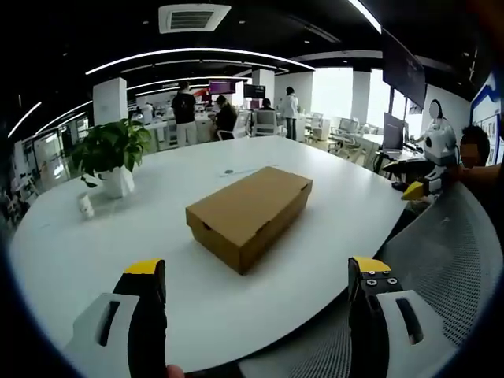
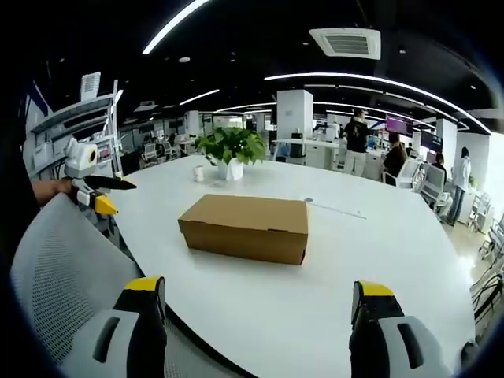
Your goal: Operate the shoe box by opening the lid, removing the specified soft item, and placing it in the target area until the item is outside and the box remains undamaged.
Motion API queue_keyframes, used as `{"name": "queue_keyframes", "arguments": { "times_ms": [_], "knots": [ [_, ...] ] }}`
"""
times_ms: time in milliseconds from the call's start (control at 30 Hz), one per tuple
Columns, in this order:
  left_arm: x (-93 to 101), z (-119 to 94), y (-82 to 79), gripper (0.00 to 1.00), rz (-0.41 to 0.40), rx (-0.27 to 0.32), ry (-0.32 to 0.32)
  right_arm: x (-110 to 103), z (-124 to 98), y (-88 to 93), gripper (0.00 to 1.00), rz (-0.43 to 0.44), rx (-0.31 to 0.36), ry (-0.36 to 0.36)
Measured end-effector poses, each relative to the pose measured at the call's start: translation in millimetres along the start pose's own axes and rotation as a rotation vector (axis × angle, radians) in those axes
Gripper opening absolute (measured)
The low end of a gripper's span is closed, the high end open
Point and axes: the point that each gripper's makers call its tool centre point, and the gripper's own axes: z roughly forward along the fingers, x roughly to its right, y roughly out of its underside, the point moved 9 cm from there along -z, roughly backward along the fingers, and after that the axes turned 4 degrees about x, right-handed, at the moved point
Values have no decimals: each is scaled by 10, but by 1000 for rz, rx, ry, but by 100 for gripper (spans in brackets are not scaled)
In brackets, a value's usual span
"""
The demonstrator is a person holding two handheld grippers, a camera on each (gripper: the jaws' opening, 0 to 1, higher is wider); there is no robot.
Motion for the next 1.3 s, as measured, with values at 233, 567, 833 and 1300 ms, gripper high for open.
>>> {"name": "queue_keyframes", "arguments": {
  "times_ms": [233,567,833,1300],
  "knots": [
    [16,12,-12,100,6,-12,22,-30,8,-16,99,-32,-5,-15],
    [57,29,-40,100,35,-28,66,-25,8,-3,99,-6,1,-23],
    [6,61,-37,100,42,-57,59,-11,-7,0,99,9,8,-13],
    [-3,153,-37,100,36,-63,86,-17,2,3,99,2,-12,-25]
  ]
}}
